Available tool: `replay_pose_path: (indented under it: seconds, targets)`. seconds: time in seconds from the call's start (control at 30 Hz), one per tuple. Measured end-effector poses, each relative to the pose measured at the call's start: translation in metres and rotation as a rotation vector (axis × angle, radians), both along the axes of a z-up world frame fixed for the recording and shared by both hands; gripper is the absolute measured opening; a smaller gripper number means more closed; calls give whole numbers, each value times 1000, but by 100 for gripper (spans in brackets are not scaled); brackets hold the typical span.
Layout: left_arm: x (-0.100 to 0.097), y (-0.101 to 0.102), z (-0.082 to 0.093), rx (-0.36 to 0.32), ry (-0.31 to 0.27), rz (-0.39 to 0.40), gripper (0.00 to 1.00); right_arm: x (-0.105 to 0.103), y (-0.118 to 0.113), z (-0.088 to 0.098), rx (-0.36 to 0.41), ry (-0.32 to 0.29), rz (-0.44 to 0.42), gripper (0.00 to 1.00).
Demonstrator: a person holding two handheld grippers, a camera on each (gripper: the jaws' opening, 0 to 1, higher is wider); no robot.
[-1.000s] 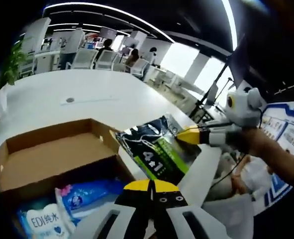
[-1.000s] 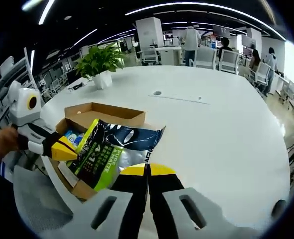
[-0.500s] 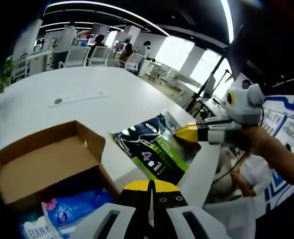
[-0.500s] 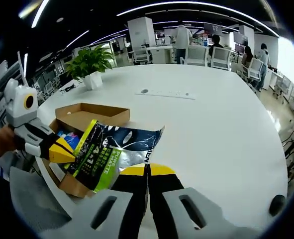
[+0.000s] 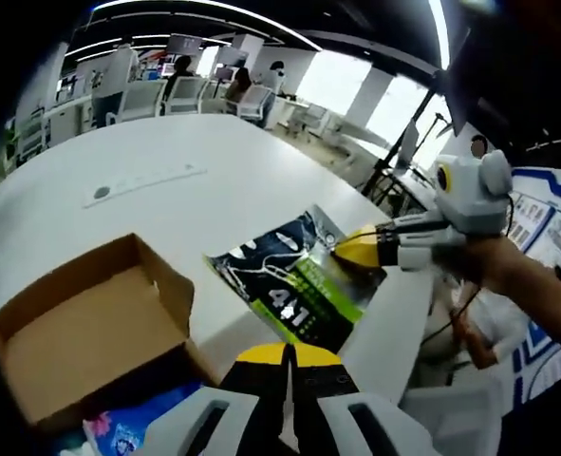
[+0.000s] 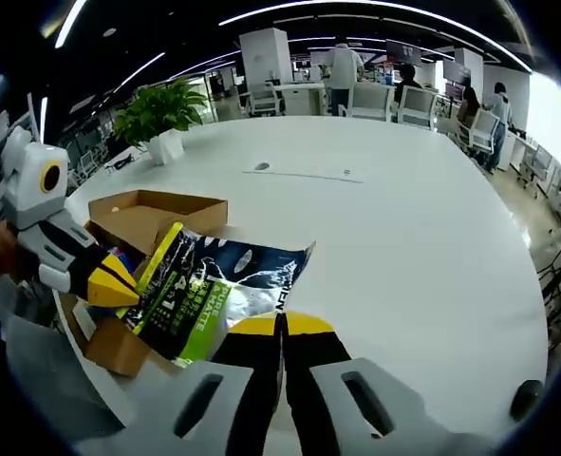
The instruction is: Operate the shoe box by opening the lid, removing the specified soft item, and placing it in the target area until the item is outside and the box remains undamaged.
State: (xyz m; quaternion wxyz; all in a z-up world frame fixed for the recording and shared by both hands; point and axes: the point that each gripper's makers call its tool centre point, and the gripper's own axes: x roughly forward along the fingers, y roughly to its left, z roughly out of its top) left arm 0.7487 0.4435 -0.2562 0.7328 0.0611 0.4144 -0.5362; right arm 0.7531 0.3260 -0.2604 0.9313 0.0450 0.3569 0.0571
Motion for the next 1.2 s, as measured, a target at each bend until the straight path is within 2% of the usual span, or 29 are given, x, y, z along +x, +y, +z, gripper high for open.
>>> replay_pose_path:
  seconds: [0.13, 0.5, 0.7, 0.97, 1.2]
  targets:
    - [3, -5, -9, 54, -25, -37, 0, 5, -5, -11, -1, 14, -3, 0]
    - [8, -21, -30, 149, -78, -134, 0, 4, -18, -35, 32, 34, -39, 0]
    - [6, -24, -47, 235, -142, -233, 0, 10, -20, -48, 44, 39, -33, 0]
    - [10, -24, -60, 310, -192, -292, 0, 15, -16, -64, 58, 56, -18, 0]
    - [11, -18, -76, 442, -278, -419, 1, 21, -11, -76, 50, 71, 0, 0]
